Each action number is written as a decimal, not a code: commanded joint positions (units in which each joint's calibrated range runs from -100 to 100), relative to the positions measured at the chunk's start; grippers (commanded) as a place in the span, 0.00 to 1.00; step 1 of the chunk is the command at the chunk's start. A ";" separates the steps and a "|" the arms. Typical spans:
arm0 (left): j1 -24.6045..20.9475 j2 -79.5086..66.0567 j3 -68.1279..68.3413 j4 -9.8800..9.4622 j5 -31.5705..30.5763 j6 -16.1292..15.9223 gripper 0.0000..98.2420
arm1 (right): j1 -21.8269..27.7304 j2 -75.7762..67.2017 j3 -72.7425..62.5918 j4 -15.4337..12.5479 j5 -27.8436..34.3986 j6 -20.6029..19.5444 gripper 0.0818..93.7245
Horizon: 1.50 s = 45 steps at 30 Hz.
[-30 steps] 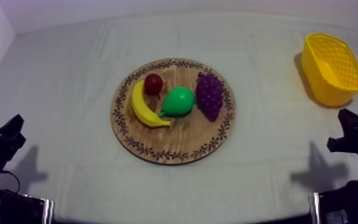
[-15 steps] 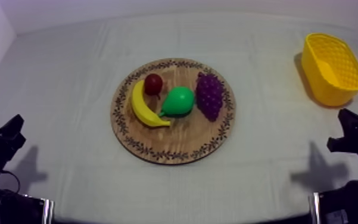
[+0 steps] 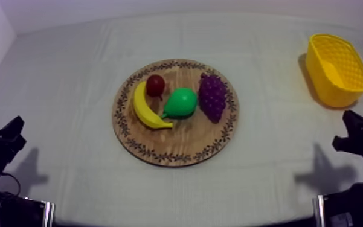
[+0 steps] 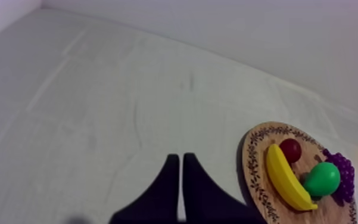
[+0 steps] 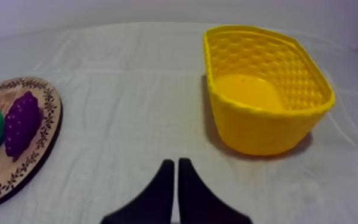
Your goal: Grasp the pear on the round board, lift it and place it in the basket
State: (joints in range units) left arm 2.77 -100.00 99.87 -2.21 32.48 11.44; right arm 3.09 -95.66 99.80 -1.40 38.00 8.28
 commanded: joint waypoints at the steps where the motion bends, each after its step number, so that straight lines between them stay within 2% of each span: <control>1: 0.01 0.00 0.02 -0.02 0.01 0.01 0.00 | -0.23 -0.01 -0.02 0.01 -0.02 -0.41 0.00; 7: 0.01 0.00 0.02 -0.02 0.01 0.02 0.00 | -0.17 -0.01 -0.54 0.04 1.46 -0.11 0.00; 13: 0.01 0.00 0.02 -0.02 0.01 0.03 0.00 | 1.90 1.88 -7.77 -3.65 4.94 3.24 0.00; 26: 0.01 0.00 0.02 -0.02 0.01 0.03 0.00 | -2.92 25.20 -34.05 -8.87 5.66 4.02 0.00; 35: 0.01 0.00 0.02 -0.02 0.01 0.02 0.00 | -9.09 42.64 -50.83 -8.38 4.42 4.24 0.00; 41: 0.01 0.00 0.02 -0.02 0.01 0.05 0.00 | -13.36 54.89 -63.44 -7.65 7.76 7.06 0.01; 45: 0.01 0.00 0.02 -0.02 0.01 0.02 0.00 | -15.71 62.29 -70.35 -8.75 11.55 11.59 0.01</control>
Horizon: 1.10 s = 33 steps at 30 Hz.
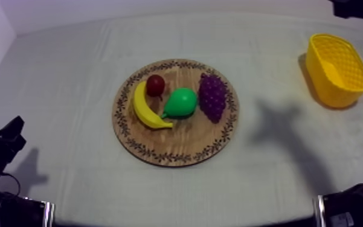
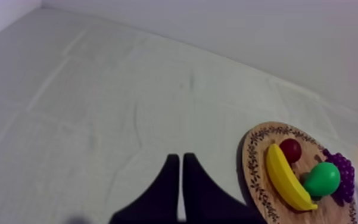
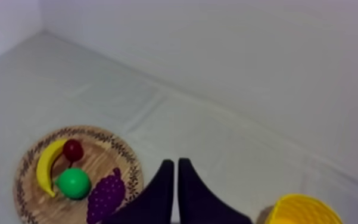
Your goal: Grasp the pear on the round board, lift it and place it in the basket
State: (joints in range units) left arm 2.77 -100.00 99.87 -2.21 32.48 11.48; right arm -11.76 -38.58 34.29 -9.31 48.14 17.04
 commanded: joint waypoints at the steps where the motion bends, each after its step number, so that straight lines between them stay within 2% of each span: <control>1: 0.01 0.00 0.02 -0.02 0.01 -0.02 0.00 | -1.20 6.97 -6.32 -1.55 2.76 4.57 0.01; 7: 0.01 0.00 0.02 -0.02 0.01 0.02 0.00 | -2.01 15.72 -11.91 -7.44 13.30 17.58 0.01; 12: 0.01 0.00 0.02 -0.02 0.01 0.00 0.00 | -4.53 20.96 -15.04 -8.48 21.53 22.63 0.01; 19: 0.01 0.00 0.02 -0.02 0.01 0.02 0.00 | -5.69 25.24 -17.50 -10.68 28.66 30.34 0.03; 28: 0.01 0.00 0.02 -0.02 0.01 0.03 0.00 | -7.92 28.87 -19.64 -10.01 31.13 33.67 0.06; 33: 0.01 0.00 0.02 -0.02 0.01 0.03 0.00 | -8.68 30.16 -19.14 -9.12 31.66 34.91 0.13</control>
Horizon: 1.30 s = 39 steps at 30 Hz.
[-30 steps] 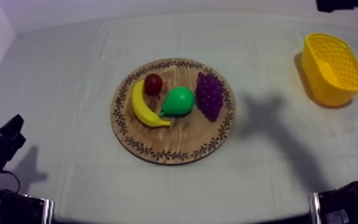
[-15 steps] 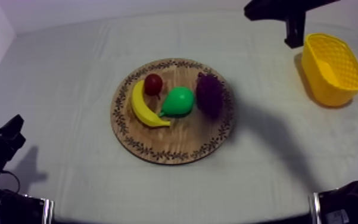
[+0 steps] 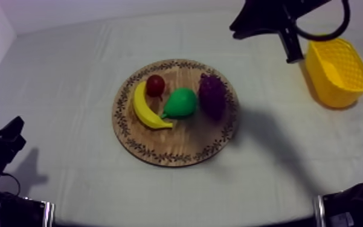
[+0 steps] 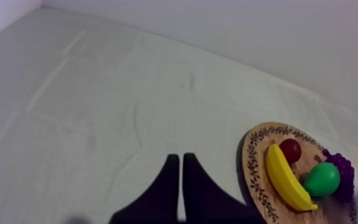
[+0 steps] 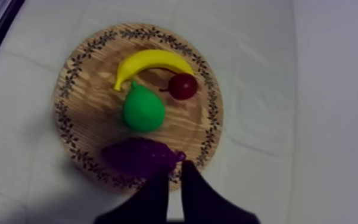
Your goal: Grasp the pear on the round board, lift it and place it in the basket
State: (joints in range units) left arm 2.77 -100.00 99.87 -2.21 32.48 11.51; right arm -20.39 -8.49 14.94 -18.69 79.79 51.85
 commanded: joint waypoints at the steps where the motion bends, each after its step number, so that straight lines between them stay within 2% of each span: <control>1: 0.01 0.00 0.02 -0.02 0.01 -0.01 0.00 | -0.22 0.28 0.35 0.47 -0.37 0.00 0.17; 7: 0.01 0.00 0.02 -0.02 0.01 -0.03 0.00 | -1.22 1.46 0.77 1.55 -3.63 -2.06 0.43; 12: 0.01 0.00 0.02 -0.02 0.01 -0.04 0.00 | -0.97 1.73 1.87 0.93 -5.76 -2.41 0.60; 14: 0.01 0.00 0.02 -0.02 0.01 -0.03 0.00 | -0.90 1.85 2.35 0.86 -6.52 -2.04 0.64; 26: 0.01 0.00 0.02 -0.02 0.01 -0.02 0.00 | -2.16 6.07 4.67 0.16 -8.98 0.05 0.68; 32: 0.01 0.00 0.02 -0.02 0.01 -0.01 0.00 | -3.96 11.44 3.75 -0.19 -12.01 -0.24 0.68; 39: 0.01 0.00 0.02 -0.02 0.01 -0.01 0.00 | -6.41 19.84 0.30 0.62 -14.82 -0.87 0.67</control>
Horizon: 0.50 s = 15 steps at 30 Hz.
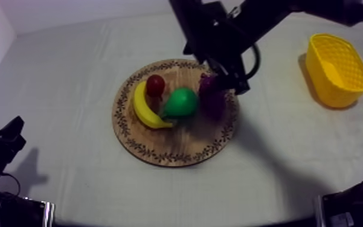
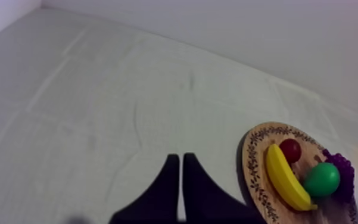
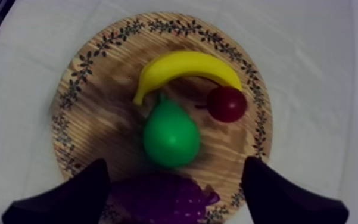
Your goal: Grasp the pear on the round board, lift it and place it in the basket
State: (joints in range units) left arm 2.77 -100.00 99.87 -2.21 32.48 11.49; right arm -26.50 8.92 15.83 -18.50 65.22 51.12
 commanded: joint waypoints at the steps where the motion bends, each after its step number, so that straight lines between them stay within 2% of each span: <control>1: 0.01 0.00 0.02 -0.02 0.01 0.02 0.00 | -0.60 3.79 -1.25 0.62 -0.68 -0.26 0.67; 15: 0.01 0.00 0.02 -0.02 0.01 0.02 0.00 | -1.83 20.66 -10.19 4.44 -7.28 -3.47 0.65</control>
State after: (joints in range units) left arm 2.77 -100.00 99.87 -2.21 32.48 11.49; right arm -28.36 27.85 6.00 -14.27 58.00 47.78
